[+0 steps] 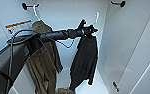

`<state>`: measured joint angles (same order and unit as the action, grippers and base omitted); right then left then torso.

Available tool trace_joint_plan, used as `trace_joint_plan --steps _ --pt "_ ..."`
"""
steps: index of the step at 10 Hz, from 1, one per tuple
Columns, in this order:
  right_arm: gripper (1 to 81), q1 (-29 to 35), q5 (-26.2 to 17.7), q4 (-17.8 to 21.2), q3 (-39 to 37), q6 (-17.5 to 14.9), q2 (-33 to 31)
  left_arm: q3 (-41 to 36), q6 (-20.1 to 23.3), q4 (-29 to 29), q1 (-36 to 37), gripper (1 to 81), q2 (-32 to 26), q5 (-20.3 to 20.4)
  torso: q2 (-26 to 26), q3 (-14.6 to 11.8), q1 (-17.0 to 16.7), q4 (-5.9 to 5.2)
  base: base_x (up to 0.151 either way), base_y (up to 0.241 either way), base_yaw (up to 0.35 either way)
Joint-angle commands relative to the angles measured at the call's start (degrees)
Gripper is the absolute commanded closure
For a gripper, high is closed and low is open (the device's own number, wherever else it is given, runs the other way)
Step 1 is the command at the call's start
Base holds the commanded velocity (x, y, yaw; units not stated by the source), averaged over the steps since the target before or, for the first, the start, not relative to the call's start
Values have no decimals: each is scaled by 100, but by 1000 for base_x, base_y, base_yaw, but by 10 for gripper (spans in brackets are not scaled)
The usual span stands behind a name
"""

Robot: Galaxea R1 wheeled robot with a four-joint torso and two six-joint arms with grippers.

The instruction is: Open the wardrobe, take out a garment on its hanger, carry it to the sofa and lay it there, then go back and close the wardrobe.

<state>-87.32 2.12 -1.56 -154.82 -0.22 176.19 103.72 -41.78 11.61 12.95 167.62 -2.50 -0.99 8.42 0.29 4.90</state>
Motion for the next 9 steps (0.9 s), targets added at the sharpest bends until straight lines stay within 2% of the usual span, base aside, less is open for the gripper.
trace_joint_plan --steps 1,2,3,5,7,9 --pt "10 140 -309 7 111 -31 24 -572 38 -132 1048 811 9 566 0 -402 0 0 0 0 0" --pt "10 148 -309 7 111 -31 24 -686 47 -150 934 811 -9 575 2 -534 2 0 0 0 0" --pt "10 149 -265 7 111 -31 24 -843 56 -150 784 811 -26 601 2 -266 2 0 0 0 0" --pt "10 149 -256 15 111 -31 16 -1231 73 -167 415 811 -132 856 -7 -405 -11 0 0 0 0" --pt "10 166 -256 15 111 -22 24 -1556 108 -185 116 811 -168 866 -7 -424 -11 0 0 0 0" --pt "10 175 -248 7 111 -30 24 -1234 100 -255 81 811 191 795 -7 -426 -11 0 0 0 0"
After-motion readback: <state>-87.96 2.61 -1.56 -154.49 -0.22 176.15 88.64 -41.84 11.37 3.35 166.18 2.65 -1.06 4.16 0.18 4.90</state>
